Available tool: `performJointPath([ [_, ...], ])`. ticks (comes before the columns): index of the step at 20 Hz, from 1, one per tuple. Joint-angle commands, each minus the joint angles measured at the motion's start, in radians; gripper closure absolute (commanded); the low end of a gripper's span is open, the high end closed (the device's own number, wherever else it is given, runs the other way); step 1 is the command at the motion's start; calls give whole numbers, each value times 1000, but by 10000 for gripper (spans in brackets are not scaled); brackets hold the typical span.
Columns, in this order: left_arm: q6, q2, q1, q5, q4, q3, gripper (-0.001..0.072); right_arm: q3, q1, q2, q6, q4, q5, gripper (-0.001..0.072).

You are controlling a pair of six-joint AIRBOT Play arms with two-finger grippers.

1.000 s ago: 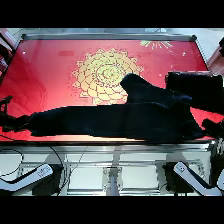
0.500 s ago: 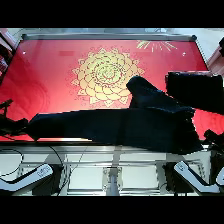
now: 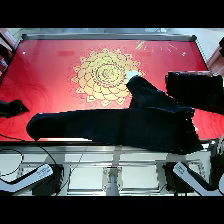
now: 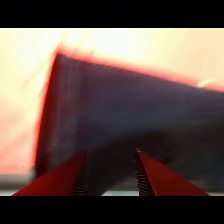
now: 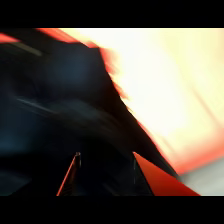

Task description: Fold the clothes and pants, and hang the long-sleeved shirts on hangers.

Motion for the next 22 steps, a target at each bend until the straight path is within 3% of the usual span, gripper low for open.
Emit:
performJointPath([
  [1, 31, 2, -71, 3, -217, 77, 336, 72, 352, -55, -103, 82, -229, 323],
  [5, 70, 3, -218, -44, -220, 77, 336, 174, 790, -368, -103, -163, -300, 322],
  [9, -48, 13, -274, -49, -220, 74, 337, 439, 1019, -737, -103, -384, -207, 258],
  [12, -59, 37, -274, -50, -220, 74, 338, 583, 1073, -872, -57, -406, -195, 256],
  [16, -69, 65, -274, -49, -220, 74, 338, 623, 1062, -906, -42, -412, -254, 258],
  [22, -74, 67, -274, -49, -221, 74, 338, 623, 1030, -930, 92, -523, -129, 261],
])
